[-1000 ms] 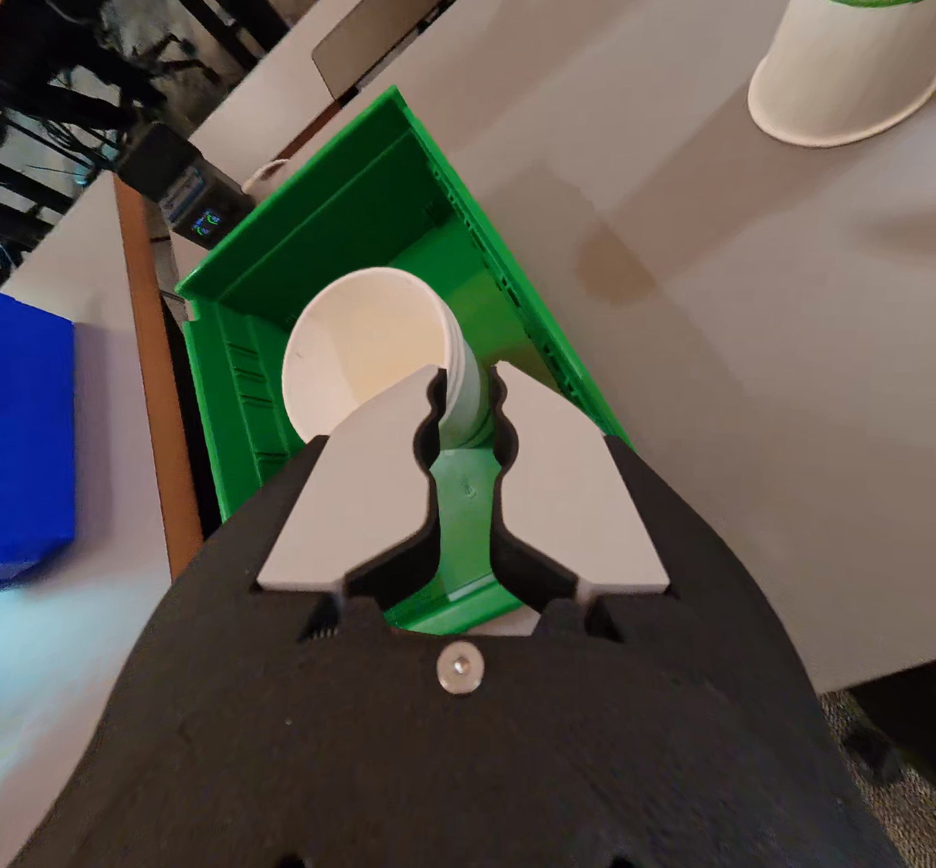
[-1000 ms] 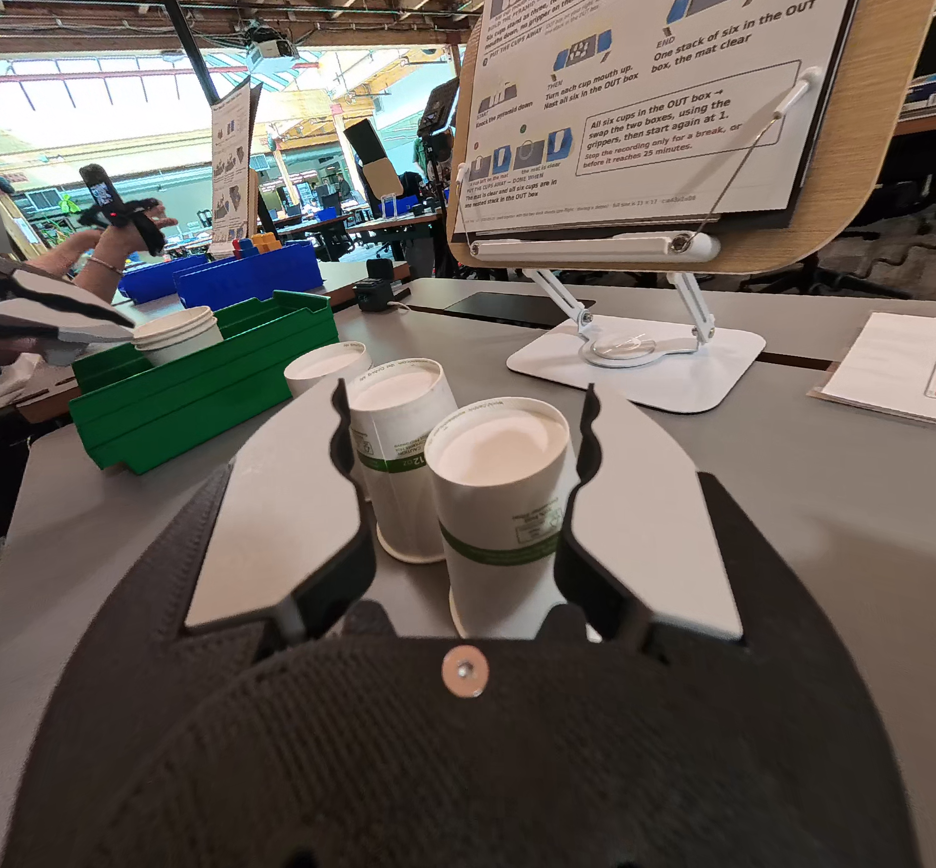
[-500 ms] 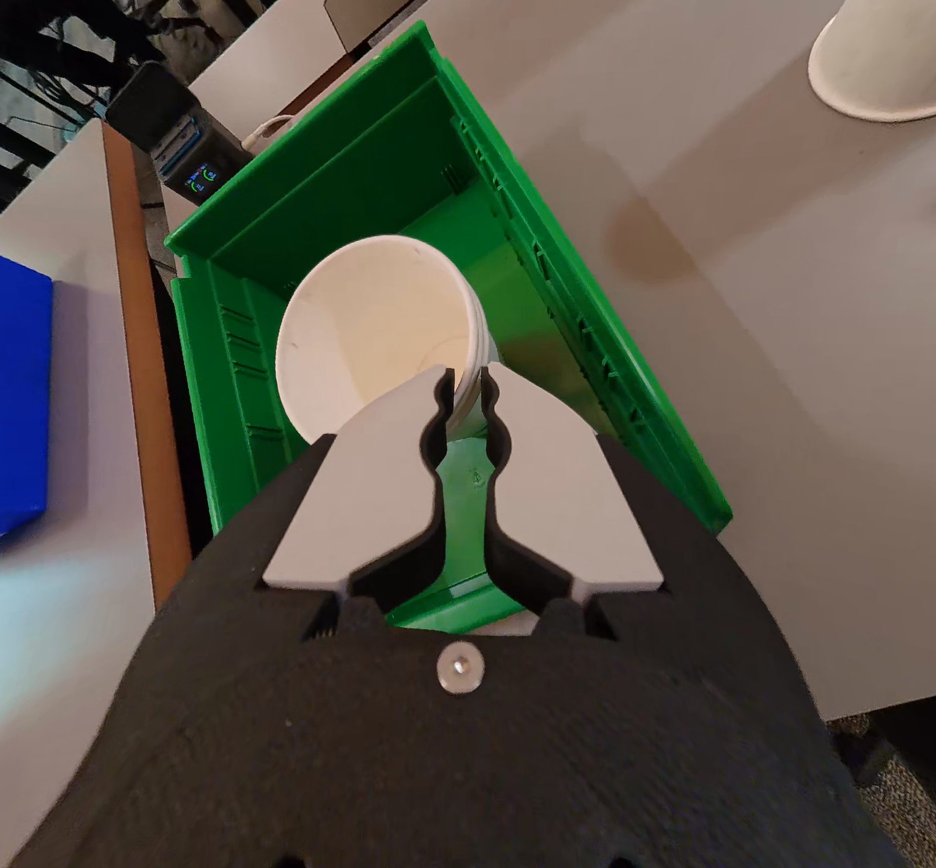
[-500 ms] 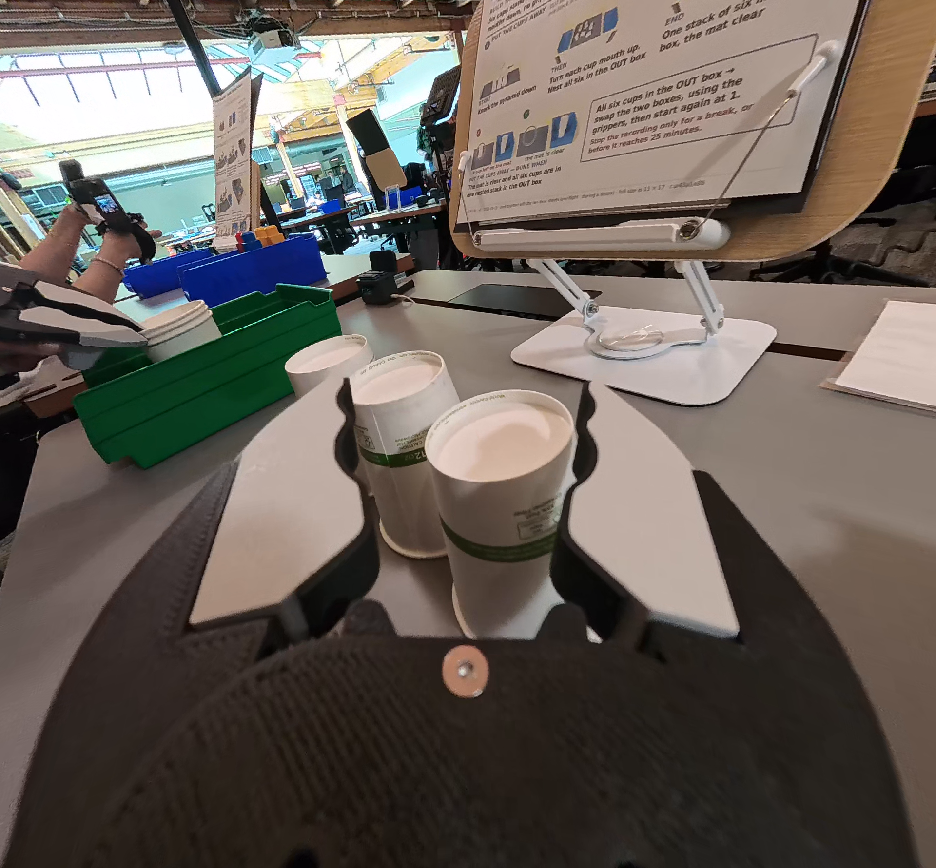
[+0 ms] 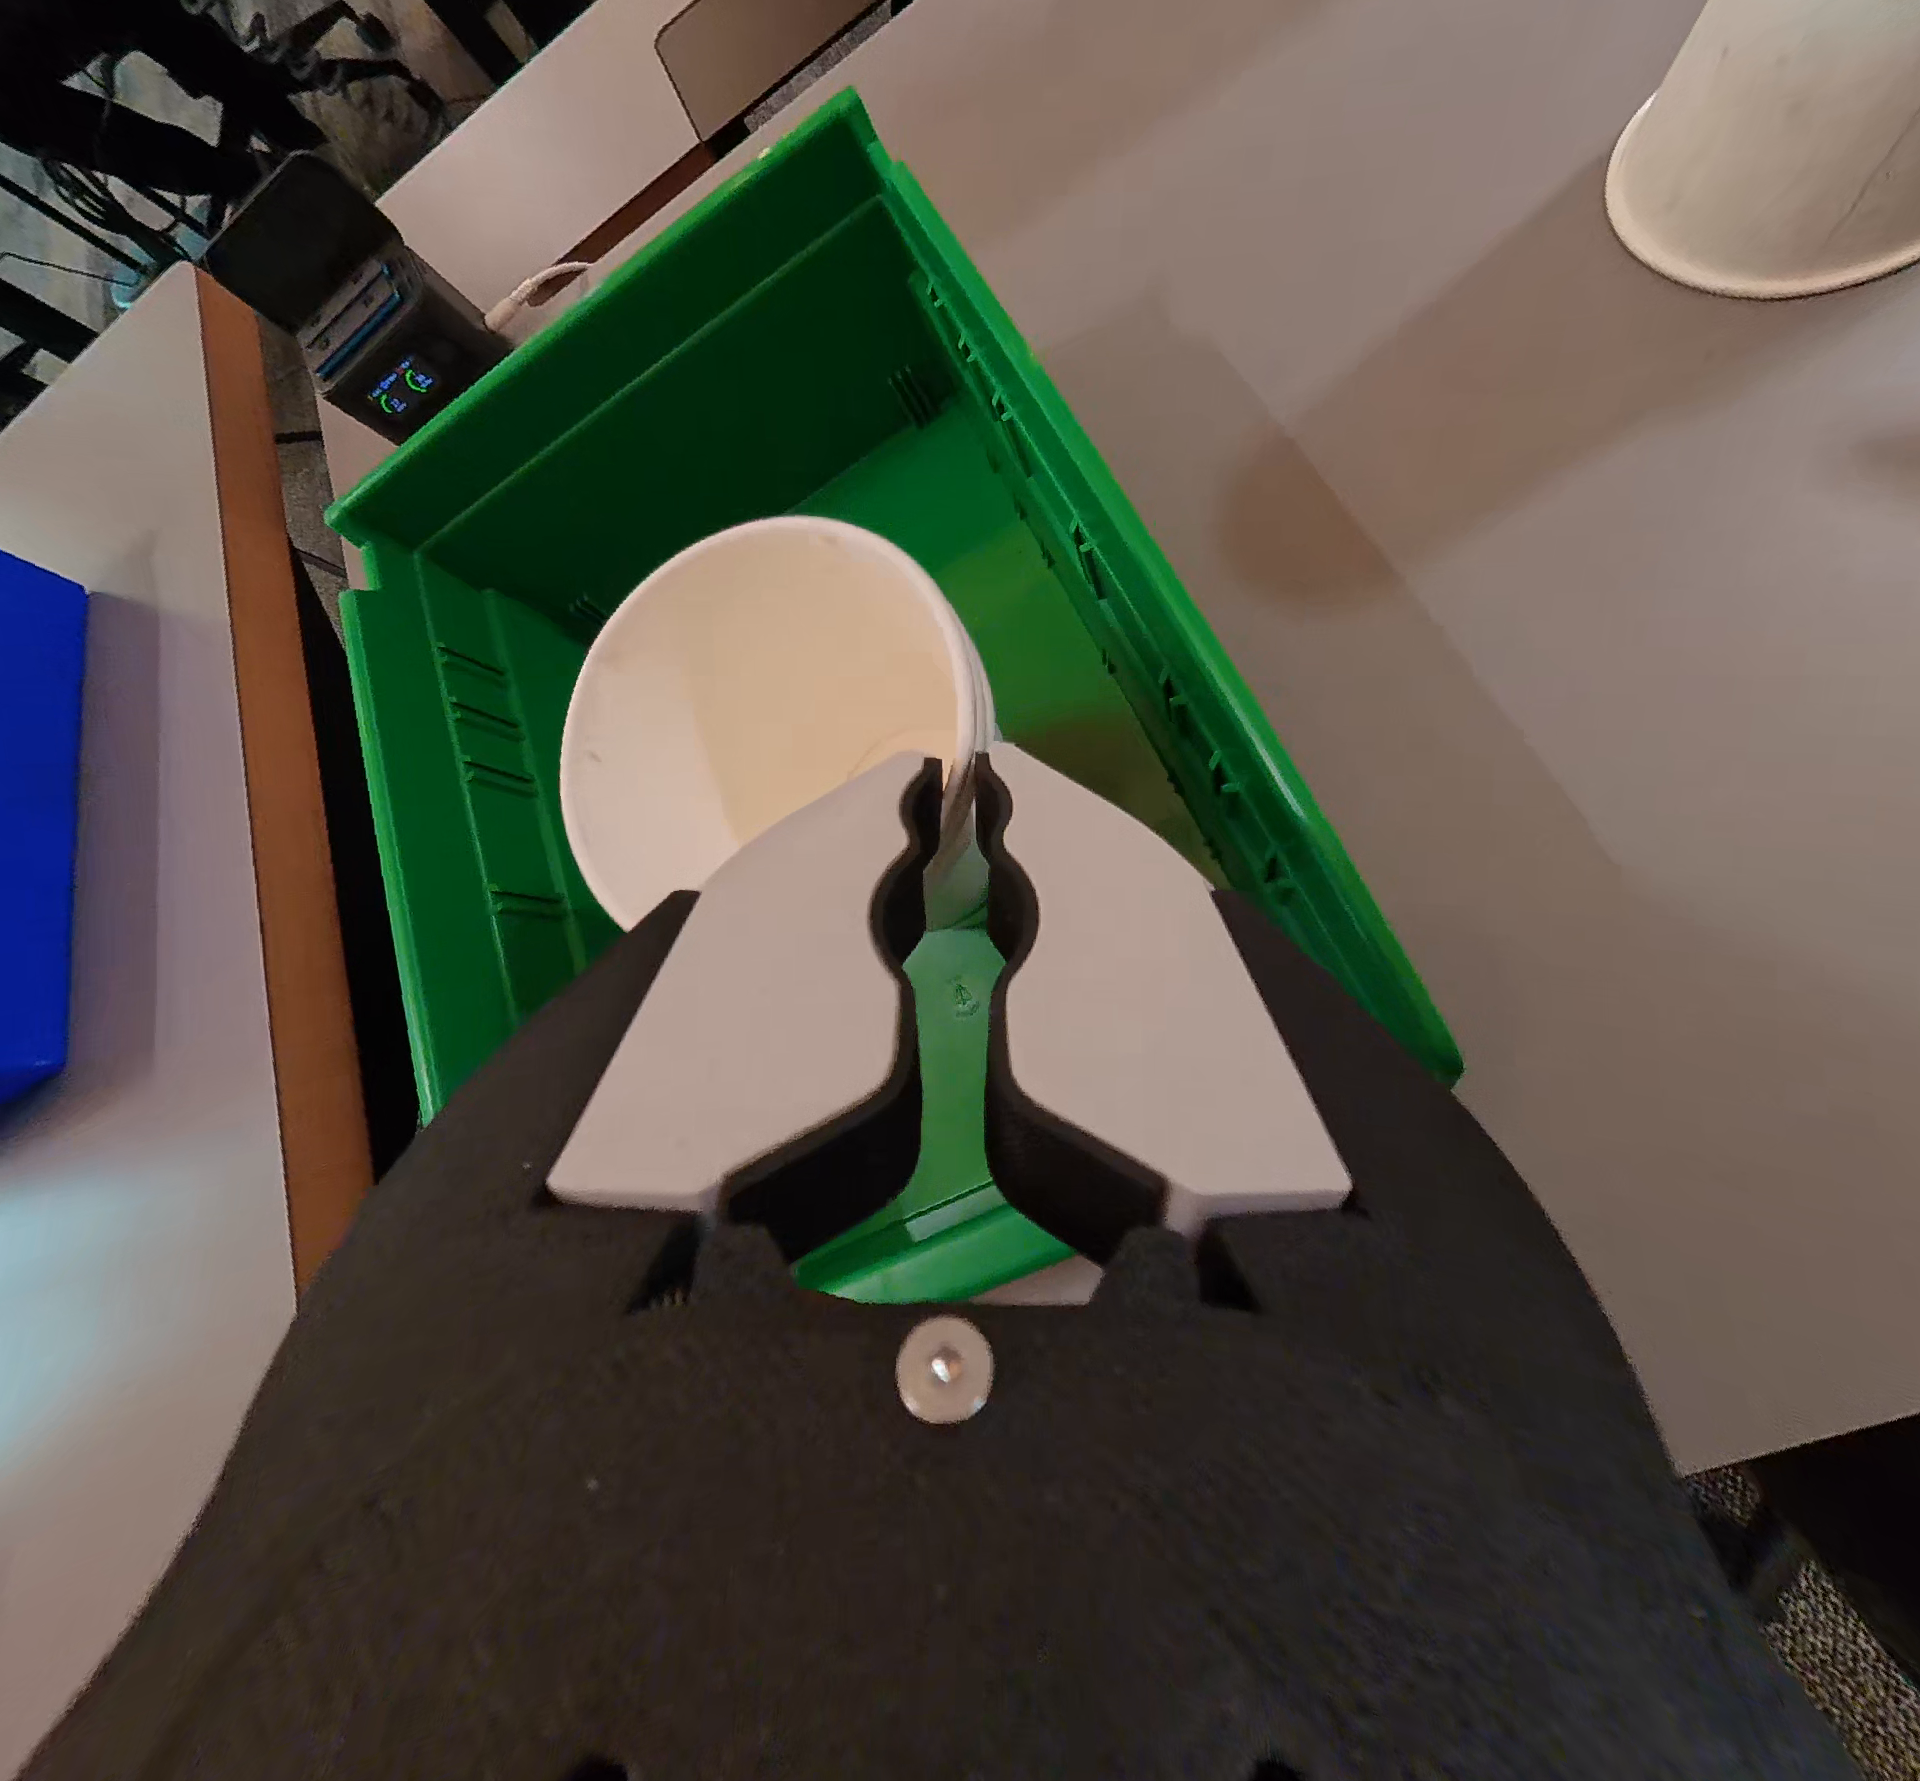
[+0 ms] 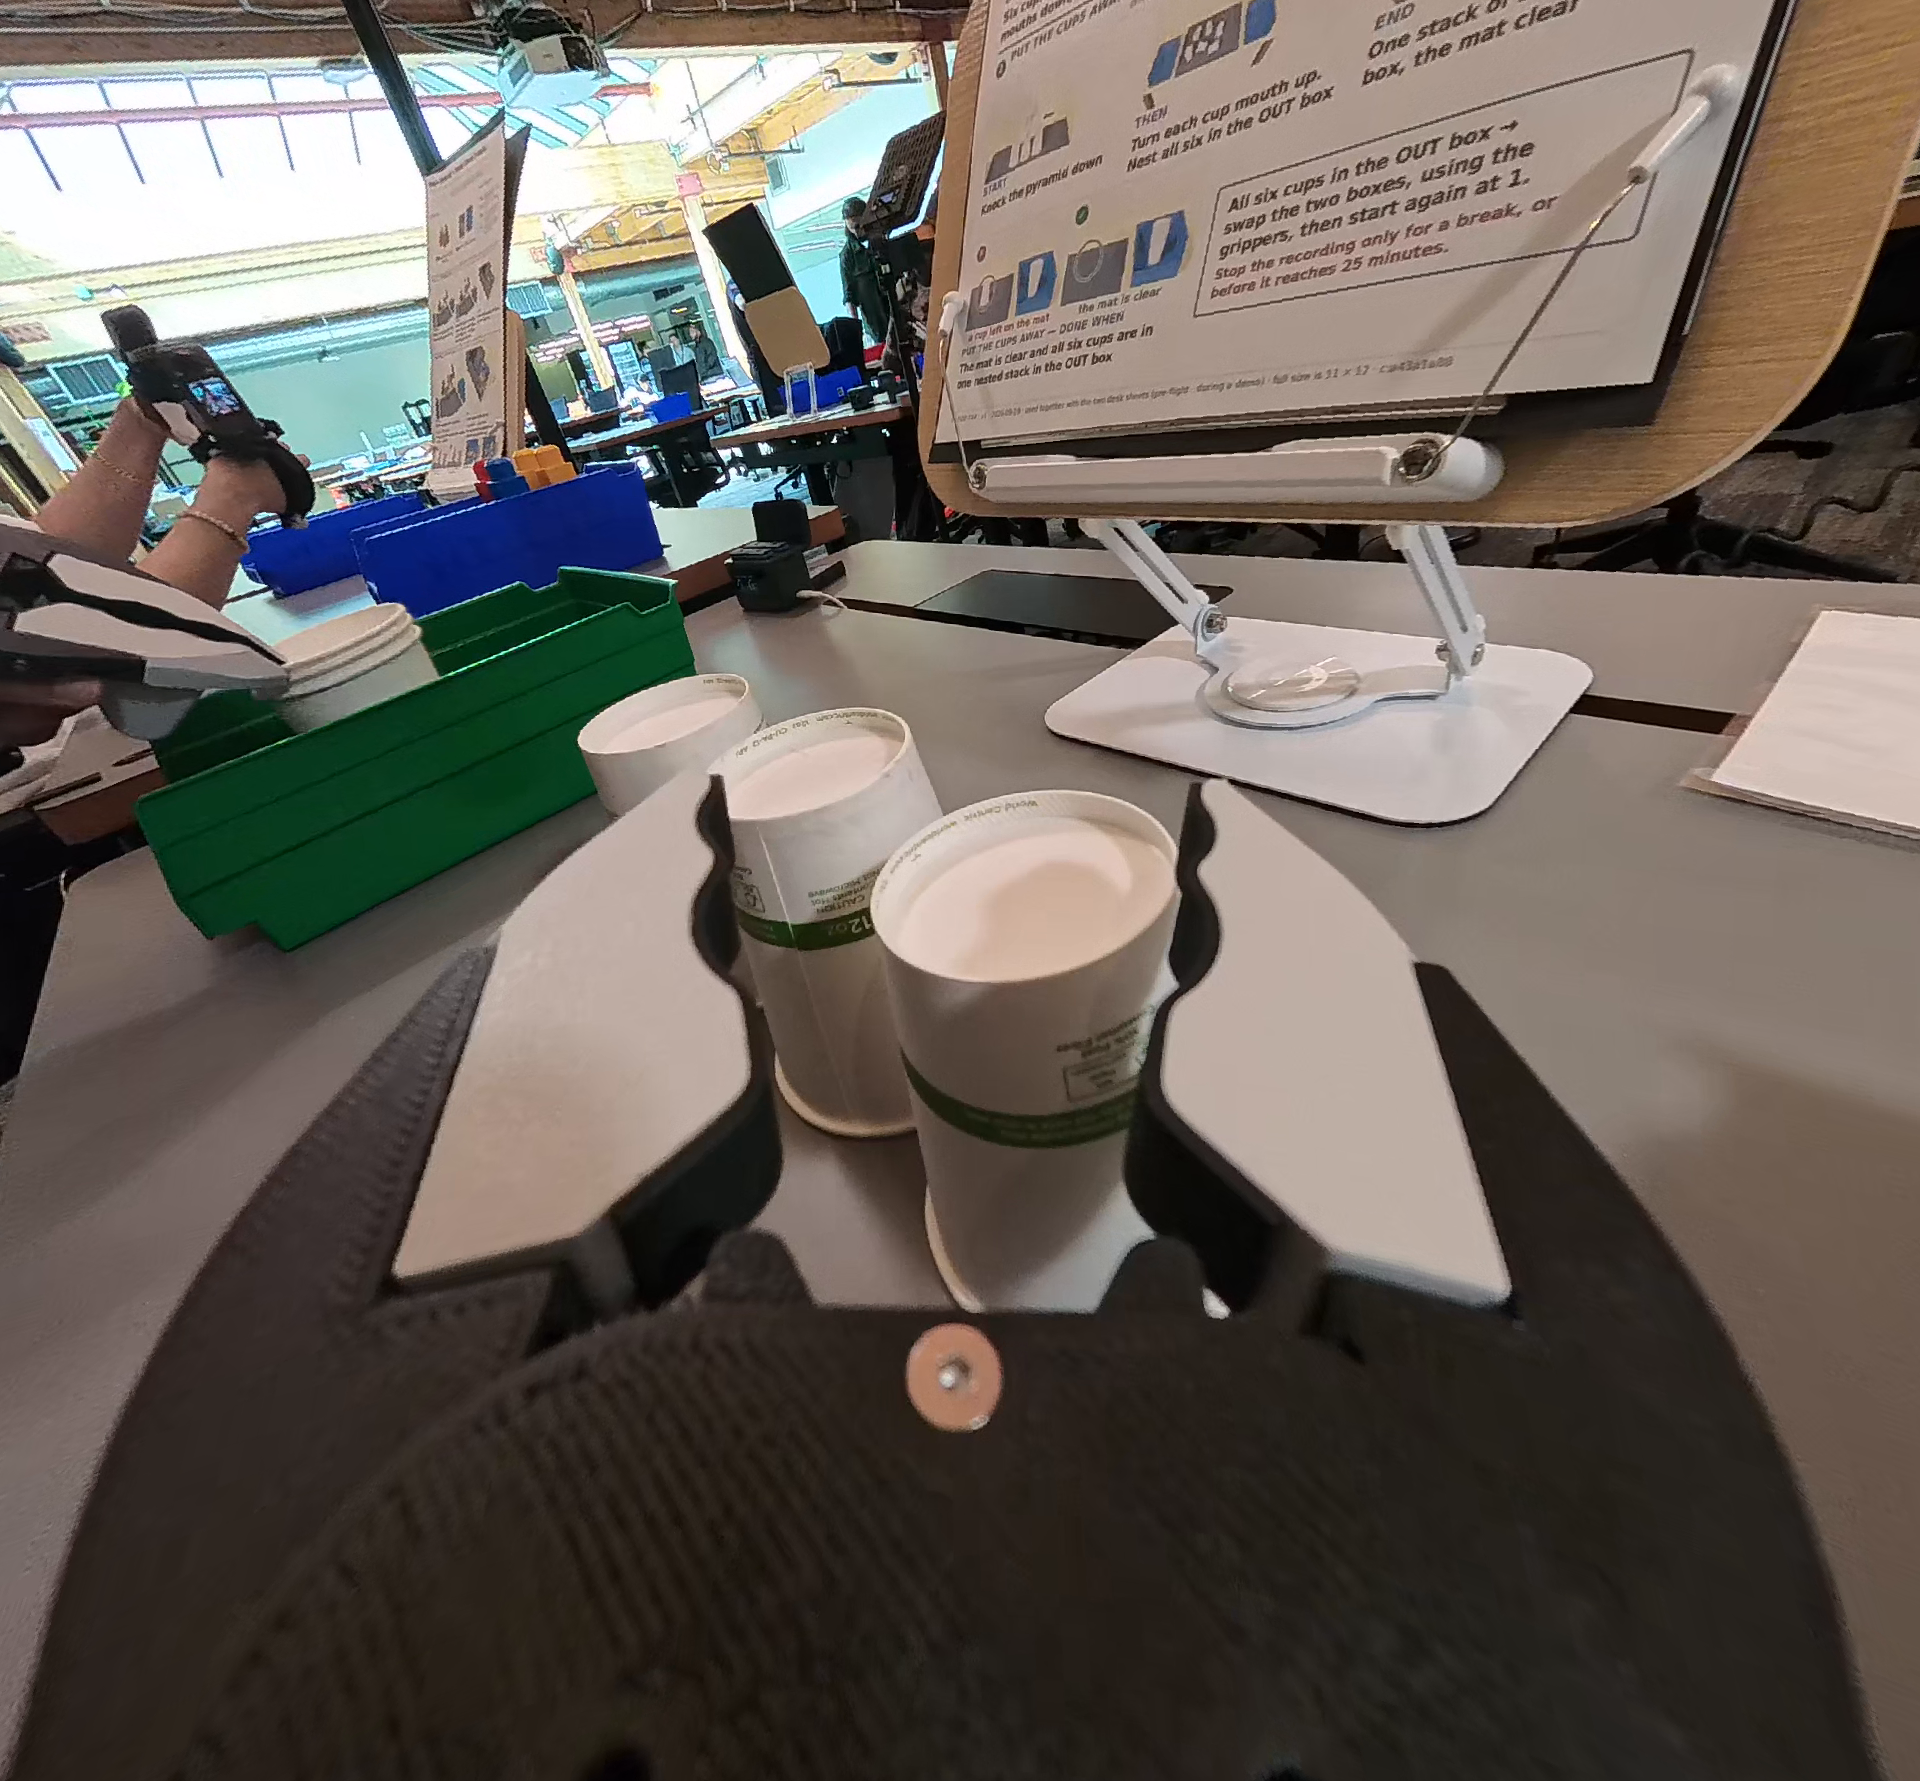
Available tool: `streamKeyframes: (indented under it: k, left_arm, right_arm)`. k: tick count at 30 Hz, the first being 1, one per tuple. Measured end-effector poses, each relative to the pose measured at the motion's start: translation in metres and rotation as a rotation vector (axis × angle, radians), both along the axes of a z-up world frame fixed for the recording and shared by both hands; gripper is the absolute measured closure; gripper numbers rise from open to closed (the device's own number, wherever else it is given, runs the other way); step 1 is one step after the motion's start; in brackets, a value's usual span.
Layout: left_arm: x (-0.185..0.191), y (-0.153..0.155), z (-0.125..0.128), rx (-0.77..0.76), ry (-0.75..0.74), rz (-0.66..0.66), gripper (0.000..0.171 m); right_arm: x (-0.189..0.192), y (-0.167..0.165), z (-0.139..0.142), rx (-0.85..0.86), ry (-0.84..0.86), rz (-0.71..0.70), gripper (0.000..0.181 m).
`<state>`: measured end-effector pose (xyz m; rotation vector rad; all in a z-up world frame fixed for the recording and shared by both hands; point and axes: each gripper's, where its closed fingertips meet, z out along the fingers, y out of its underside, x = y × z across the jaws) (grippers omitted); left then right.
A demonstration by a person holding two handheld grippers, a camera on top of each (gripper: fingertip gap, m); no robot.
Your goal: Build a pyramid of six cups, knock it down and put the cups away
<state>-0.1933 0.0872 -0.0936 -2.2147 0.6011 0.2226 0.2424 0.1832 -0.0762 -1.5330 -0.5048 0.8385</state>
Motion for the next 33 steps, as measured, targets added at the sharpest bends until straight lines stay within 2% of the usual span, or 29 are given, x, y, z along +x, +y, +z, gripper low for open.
streamKeyframes:
  k: [8, 17, 20, 29, 33]
  left_arm:
    - [-0.008, 0.006, 0.006, 0.02, -0.016, 0.058, 0.166]
    - [-0.018, 0.015, 0.053, 0.227, -0.041, 0.15, 0.166]
    - [-0.015, 0.014, 0.057, 0.235, -0.07, 0.149, 0.166]
    - [-0.009, 0.016, 0.059, 0.251, 0.008, 0.13, 0.166]
    - [-0.008, 0.017, 0.077, 0.329, 0.049, 0.152, 0.166]
  right_arm:
    - [0.0, 0.0, -0.001, -0.002, -0.003, -0.001, 0.099]
    - [0.0, 0.001, -0.002, -0.006, -0.004, -0.001, 0.099]
    - [0.0, 0.001, -0.002, -0.006, -0.004, -0.001, 0.099]
    - [0.0, 0.001, -0.001, -0.005, -0.003, -0.003, 0.1]
    - [0.0, 0.002, -0.002, -0.006, -0.008, -0.008, 0.101]
